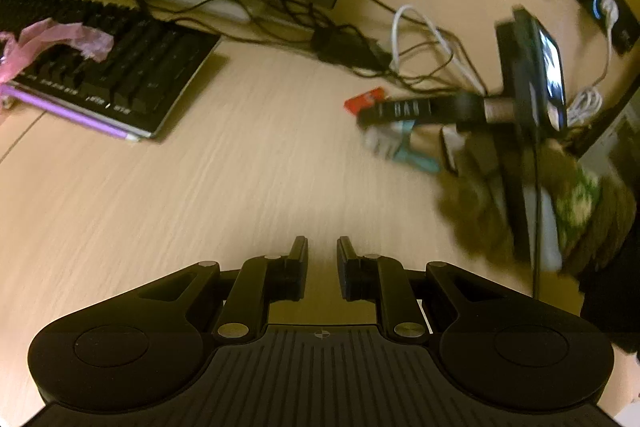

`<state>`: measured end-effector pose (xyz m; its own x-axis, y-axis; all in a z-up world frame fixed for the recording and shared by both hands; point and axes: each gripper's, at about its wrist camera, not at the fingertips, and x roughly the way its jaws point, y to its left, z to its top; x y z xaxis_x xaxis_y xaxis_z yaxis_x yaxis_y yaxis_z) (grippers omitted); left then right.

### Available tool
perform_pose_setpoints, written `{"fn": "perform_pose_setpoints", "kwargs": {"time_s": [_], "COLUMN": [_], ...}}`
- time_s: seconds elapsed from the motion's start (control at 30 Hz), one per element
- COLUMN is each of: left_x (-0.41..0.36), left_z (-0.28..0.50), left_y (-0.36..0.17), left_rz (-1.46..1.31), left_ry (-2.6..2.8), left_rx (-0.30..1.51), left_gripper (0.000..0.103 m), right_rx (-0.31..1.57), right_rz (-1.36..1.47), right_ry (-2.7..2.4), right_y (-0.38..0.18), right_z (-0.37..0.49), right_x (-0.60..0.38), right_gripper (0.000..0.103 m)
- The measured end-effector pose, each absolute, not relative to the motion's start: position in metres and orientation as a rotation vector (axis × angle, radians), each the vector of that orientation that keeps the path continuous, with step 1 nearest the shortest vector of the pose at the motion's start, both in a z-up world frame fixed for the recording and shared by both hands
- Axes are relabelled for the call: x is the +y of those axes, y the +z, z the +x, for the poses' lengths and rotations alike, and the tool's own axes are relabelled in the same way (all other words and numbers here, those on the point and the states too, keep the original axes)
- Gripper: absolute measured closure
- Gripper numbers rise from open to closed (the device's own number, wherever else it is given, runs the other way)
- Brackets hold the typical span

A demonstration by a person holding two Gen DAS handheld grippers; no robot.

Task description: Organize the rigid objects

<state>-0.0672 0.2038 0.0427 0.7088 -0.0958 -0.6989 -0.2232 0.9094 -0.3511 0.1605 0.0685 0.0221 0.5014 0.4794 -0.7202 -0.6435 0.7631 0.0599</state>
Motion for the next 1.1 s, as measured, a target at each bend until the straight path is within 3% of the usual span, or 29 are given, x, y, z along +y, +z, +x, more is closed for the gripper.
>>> {"fn": "perform_pose_setpoints", "kwargs": {"time_s": [0.23, 0.5, 0.9, 1.1], "left_x": [0.182, 0.149, 0.13, 0.106], "left_z": [-0.057, -0.048, -0.027, 0.0], "left_y": [0.039, 0.032, 0.049, 0.062], "left_rz": [-0.419, -0.337, -0.248, -0.171], "left_ry": [0.034, -0.065, -0.052, -0.087], "left_rx": [0.798, 0.879, 0.819, 0.753], "left_gripper": [0.086, 0.086, 0.086, 0.082], "right_rx": [0.807, 0.851, 0.891, 0.82], "right_rz": [-0.208, -0.241, -0.162, -0.121], "right_ry": [0.802, 0.773, 0.526, 0.534], "right_y": [0.021, 0.026, 0.016, 0.025], "right_z": [0.111, 0.058, 0.037, 0.024], "right_x": [0.03, -0.029, -0.123, -0.129], "right_gripper": [0.052, 0.042, 0.042, 0.042]}}
